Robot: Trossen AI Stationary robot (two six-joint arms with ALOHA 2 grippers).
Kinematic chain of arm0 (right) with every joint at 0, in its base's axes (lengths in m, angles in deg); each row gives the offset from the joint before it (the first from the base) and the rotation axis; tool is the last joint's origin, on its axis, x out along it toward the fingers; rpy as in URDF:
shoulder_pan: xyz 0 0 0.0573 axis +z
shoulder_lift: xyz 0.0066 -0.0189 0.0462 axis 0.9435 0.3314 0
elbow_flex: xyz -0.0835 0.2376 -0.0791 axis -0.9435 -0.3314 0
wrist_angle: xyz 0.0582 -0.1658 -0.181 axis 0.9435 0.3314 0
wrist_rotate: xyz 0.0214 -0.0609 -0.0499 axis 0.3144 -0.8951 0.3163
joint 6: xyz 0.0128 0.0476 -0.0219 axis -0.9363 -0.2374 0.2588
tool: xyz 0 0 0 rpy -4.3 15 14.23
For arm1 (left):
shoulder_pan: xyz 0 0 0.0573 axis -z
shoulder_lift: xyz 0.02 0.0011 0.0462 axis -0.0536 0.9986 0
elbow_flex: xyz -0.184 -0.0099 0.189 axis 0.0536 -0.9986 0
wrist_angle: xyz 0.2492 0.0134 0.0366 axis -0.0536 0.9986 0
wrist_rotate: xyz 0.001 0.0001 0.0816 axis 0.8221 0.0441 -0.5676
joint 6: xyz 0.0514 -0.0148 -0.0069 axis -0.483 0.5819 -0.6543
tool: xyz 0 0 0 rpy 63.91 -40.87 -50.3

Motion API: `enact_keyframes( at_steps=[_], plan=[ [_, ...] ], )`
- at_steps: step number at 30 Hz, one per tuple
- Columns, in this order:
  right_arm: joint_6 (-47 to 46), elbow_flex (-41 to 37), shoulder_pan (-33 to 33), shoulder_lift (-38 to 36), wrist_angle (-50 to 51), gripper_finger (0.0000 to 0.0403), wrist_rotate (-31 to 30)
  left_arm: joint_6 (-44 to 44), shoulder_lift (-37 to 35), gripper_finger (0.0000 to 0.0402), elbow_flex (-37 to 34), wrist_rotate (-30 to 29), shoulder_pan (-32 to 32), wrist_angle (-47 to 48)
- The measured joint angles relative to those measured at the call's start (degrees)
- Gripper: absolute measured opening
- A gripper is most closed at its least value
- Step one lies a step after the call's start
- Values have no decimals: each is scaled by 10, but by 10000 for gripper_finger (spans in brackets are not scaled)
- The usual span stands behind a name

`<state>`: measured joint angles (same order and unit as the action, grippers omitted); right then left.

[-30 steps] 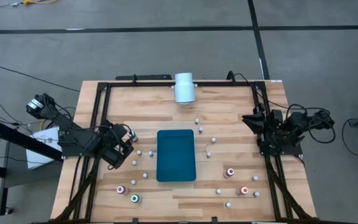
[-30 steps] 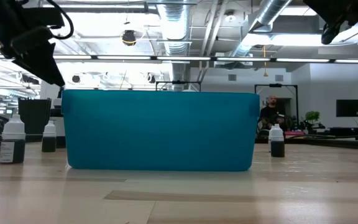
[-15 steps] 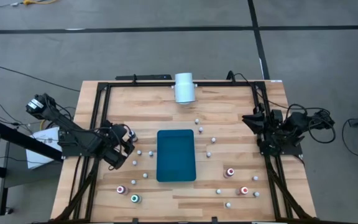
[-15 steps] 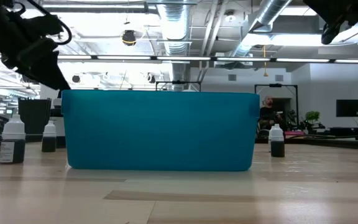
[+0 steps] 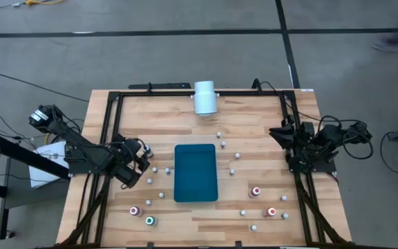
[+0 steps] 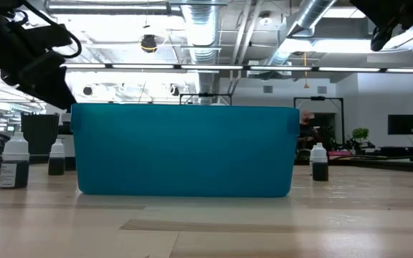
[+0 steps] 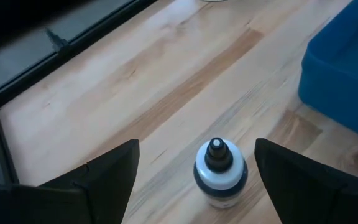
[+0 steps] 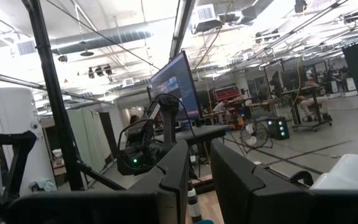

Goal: Pick & Place food coloring
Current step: Put the big black food coloring bottle into the blue bin

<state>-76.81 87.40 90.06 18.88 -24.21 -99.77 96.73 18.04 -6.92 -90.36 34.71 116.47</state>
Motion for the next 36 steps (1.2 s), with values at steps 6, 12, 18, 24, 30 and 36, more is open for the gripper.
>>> enact_keyframes(
  at_steps=[6, 12, 18, 24, 30, 36],
  plan=[
    [0, 0, 0, 0, 0, 59, 0, -19, 0, 313, 0, -9, 0, 1],
    [1, 0, 0, 0, 0, 59, 0, -25, 12, 313, 0, -15, 0, -1],
    [1, 0, 0, 0, 24, 59, -1, -17, 41, 313, 0, -17, -1, -13],
    [1, 0, 0, 0, 35, 59, -1, -14, 60, 313, 0, -18, -1, -12],
    [-18, 0, 0, 0, 88, 59, -3, -23, 65, 313, 0, -22, -1, -26],
    [-44, 0, 0, 0, 166, 59, -14, -25, 65, 313, 0, -23, -1, -27]
  ],
)
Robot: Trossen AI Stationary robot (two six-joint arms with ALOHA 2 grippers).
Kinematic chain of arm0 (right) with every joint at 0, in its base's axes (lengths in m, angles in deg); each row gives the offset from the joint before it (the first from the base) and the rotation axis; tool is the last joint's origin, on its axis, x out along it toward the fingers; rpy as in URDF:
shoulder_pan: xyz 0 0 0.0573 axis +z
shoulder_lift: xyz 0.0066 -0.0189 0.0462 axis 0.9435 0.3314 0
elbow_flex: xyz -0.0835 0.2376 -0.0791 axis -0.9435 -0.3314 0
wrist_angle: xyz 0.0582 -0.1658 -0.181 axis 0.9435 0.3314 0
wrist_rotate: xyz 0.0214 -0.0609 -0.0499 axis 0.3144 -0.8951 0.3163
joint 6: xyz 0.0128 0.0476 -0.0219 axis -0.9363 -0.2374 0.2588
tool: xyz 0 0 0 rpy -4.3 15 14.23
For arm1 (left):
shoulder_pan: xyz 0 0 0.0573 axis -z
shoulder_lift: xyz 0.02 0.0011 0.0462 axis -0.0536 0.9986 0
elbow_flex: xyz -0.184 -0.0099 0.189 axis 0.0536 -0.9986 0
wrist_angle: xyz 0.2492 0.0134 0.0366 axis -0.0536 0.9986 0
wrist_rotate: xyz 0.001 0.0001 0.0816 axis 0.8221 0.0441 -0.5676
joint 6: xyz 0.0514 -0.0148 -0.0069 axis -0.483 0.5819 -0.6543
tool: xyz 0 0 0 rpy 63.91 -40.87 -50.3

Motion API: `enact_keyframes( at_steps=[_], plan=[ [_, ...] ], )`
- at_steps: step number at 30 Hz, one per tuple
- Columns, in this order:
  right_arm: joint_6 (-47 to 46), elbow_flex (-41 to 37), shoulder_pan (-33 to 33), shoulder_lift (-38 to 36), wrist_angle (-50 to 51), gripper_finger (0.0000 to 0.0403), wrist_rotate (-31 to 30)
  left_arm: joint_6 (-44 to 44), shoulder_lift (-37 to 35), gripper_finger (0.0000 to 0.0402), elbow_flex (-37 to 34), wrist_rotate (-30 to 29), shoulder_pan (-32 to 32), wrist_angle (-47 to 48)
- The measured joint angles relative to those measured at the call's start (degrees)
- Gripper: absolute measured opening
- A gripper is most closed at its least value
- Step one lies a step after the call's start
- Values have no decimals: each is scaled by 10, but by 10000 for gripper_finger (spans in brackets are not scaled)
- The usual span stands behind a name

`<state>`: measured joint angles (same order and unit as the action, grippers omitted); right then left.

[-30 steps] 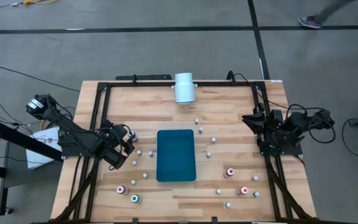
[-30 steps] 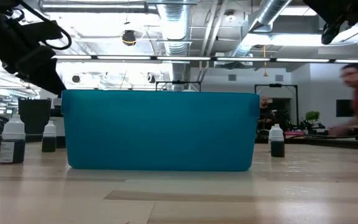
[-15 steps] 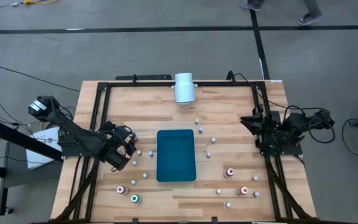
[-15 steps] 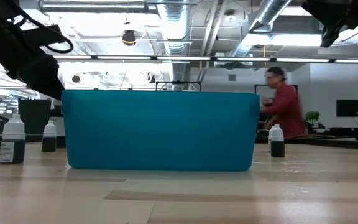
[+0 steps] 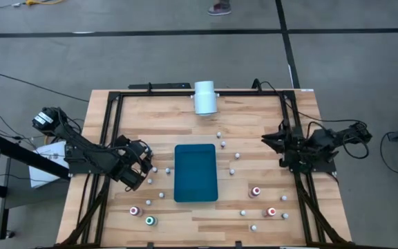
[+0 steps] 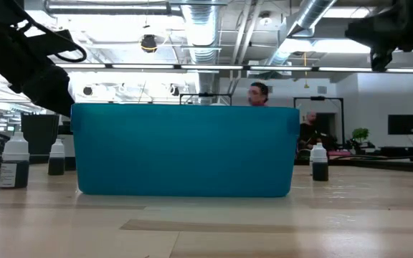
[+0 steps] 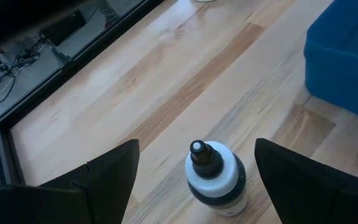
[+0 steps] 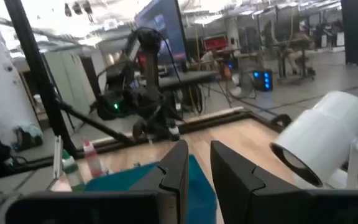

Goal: Pick & Place food coloring
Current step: Put the big black food coloring bottle into the blue bin

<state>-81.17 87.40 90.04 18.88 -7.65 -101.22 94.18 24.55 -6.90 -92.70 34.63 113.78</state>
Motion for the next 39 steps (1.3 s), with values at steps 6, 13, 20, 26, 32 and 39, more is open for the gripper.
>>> enact_keyframes(
  at_steps=[6, 13, 20, 26, 32, 39],
  plan=[
    [4, 0, 0, 0, 30, 59, 0, 0, 0, 313, 0, 1, 0, -1],
    [4, 0, 0, 0, 94, 59, 1, 0, 0, 313, 0, 5, 0, -6],
    [4, 0, 0, 0, 94, 59, 1, -8, 0, 313, 0, 6, -2, -6],
    [4, 0, 0, 0, 94, 59, 1, -7, 2, 313, 0, 0, -14, -12],
    [4, 0, 0, 0, 94, 59, 1, 11, 6, 313, -12, -9, -23, -20],
    [0, 0, 0, 0, 94, 59, 2, 25, 6, 313, -21, -24, -23, -49]
  ],
)
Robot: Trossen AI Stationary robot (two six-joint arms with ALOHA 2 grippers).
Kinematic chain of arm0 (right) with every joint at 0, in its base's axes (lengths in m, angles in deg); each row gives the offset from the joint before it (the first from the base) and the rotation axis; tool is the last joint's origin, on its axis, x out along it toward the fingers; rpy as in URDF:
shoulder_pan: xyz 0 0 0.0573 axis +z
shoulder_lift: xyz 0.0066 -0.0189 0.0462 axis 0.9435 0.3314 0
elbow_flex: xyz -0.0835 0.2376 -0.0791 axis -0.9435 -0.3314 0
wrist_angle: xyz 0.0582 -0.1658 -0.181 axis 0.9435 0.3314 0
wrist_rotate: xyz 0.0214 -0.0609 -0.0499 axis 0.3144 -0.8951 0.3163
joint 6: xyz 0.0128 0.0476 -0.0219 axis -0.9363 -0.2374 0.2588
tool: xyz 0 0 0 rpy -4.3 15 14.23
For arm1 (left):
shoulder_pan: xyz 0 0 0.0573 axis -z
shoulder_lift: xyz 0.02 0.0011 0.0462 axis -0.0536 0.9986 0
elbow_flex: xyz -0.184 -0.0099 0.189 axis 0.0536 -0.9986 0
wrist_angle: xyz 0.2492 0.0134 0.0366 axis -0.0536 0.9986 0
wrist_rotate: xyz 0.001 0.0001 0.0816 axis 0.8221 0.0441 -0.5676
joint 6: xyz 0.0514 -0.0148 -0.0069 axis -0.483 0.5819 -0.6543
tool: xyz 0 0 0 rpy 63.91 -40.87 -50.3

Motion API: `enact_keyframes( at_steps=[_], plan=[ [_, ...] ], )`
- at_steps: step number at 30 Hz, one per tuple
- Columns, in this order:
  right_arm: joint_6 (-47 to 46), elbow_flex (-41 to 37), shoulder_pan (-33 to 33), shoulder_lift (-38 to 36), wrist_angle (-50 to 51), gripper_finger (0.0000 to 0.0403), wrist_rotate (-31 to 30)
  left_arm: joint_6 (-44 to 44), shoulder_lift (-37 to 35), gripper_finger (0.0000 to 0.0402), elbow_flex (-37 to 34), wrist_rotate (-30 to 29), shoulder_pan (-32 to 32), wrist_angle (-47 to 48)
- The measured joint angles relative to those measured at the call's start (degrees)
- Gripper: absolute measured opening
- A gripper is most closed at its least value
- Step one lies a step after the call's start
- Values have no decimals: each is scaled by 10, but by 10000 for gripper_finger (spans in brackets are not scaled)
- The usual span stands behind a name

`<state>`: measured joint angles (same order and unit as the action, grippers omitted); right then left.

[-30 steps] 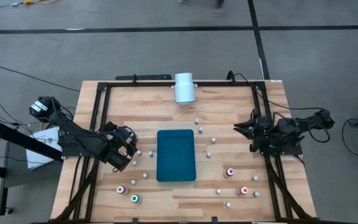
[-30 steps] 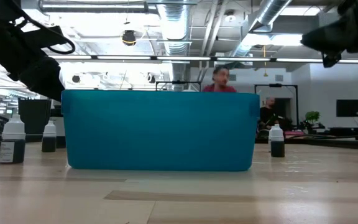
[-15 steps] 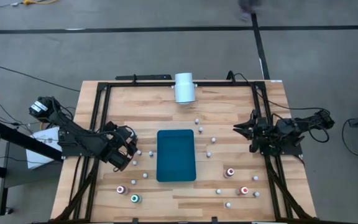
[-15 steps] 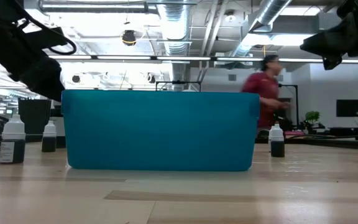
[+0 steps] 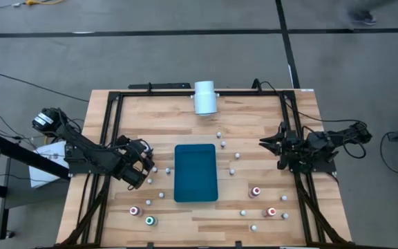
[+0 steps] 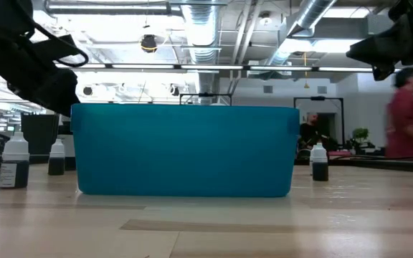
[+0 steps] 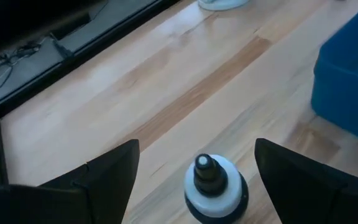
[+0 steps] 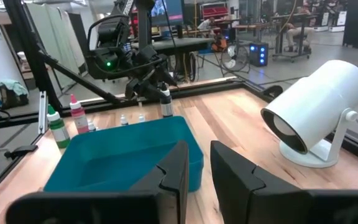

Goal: Pick & Place food coloring
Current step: Put the big black food coloring bottle into the blue bin

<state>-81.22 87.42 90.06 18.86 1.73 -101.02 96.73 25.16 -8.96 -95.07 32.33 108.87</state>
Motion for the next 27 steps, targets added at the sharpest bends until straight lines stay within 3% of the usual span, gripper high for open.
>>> enact_keyframes(
  at_steps=[4, 16, 27],
  plan=[
    [0, 0, 0, 0, 0, 59, 0, -21, 17, 296, 0, 10, -8, -28],
    [0, 0, 0, 0, -13, 59, -1, -19, 28, 180, 0, 6, -8, -44],
    [-1, 0, 0, 0, -14, 59, -1, -17, 28, 108, 0, 7, -8, -43]
  ],
)
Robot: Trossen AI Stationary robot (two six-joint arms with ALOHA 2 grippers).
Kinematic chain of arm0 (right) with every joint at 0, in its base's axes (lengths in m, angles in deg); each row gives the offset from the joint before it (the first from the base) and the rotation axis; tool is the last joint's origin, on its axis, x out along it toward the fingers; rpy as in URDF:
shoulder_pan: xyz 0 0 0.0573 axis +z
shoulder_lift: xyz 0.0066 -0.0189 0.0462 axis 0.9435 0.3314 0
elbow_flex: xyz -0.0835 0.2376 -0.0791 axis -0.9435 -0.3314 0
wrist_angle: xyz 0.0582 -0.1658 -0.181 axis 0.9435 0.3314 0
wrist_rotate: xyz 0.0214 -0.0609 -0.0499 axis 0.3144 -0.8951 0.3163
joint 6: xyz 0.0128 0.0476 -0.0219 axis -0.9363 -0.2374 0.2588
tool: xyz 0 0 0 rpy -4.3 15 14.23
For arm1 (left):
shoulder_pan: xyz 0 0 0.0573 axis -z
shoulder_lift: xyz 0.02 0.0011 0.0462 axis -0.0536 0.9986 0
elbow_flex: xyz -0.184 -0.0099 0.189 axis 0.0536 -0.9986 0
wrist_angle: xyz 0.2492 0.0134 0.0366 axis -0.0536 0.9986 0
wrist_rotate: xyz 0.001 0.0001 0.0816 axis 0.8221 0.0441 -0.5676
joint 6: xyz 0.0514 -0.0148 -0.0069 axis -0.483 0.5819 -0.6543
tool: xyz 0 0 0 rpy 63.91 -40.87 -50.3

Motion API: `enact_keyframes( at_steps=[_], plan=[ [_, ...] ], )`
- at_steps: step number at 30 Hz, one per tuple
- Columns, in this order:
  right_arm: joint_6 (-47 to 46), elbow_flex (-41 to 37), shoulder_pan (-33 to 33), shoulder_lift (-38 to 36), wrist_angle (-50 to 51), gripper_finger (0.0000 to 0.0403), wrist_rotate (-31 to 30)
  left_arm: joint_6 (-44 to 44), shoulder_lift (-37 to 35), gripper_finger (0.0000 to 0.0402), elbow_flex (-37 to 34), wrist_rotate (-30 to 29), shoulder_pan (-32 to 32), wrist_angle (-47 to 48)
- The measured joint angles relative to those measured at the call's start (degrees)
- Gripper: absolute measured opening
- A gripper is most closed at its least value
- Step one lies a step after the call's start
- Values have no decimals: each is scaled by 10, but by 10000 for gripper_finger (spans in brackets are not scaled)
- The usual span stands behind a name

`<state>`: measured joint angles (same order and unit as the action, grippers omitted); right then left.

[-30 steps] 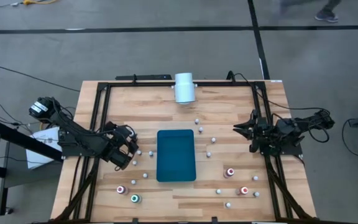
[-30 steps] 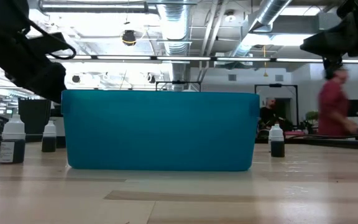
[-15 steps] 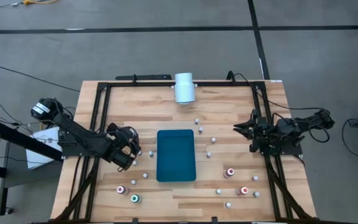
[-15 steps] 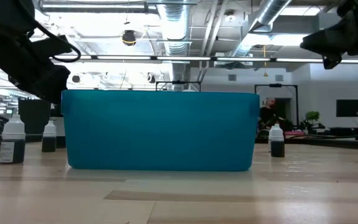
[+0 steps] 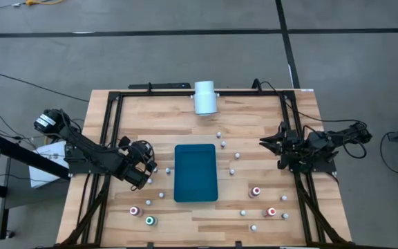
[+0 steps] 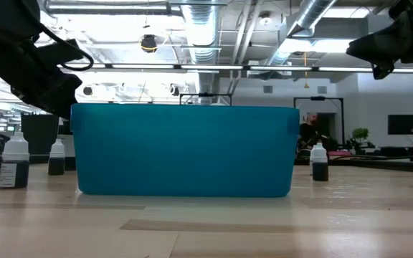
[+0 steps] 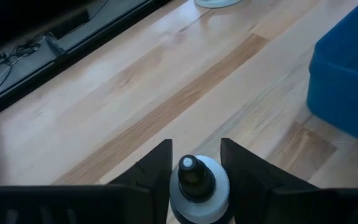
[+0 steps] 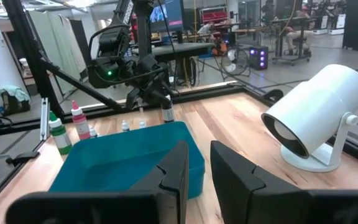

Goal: Pick & Place food coloring
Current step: Put the big black food coloring bottle into the blue bin

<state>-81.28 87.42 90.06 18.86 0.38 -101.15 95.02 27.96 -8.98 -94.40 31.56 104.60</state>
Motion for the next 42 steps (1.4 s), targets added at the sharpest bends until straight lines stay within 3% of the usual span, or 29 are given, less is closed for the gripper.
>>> enact_keyframes(
  at_steps=[25, 35, 42],
  plan=[
    [0, 0, 0, 0, 0, 59, 0, 5, -12, 107, 5, 14, 0, 6],
    [0, 0, 0, 0, 0, 59, 0, -23, -74, 107, 11, 16, 0, 8],
    [0, 0, 0, 0, 0, 59, 0, -93, -139, 107, 48, 43, 0, 13]
  ],
)
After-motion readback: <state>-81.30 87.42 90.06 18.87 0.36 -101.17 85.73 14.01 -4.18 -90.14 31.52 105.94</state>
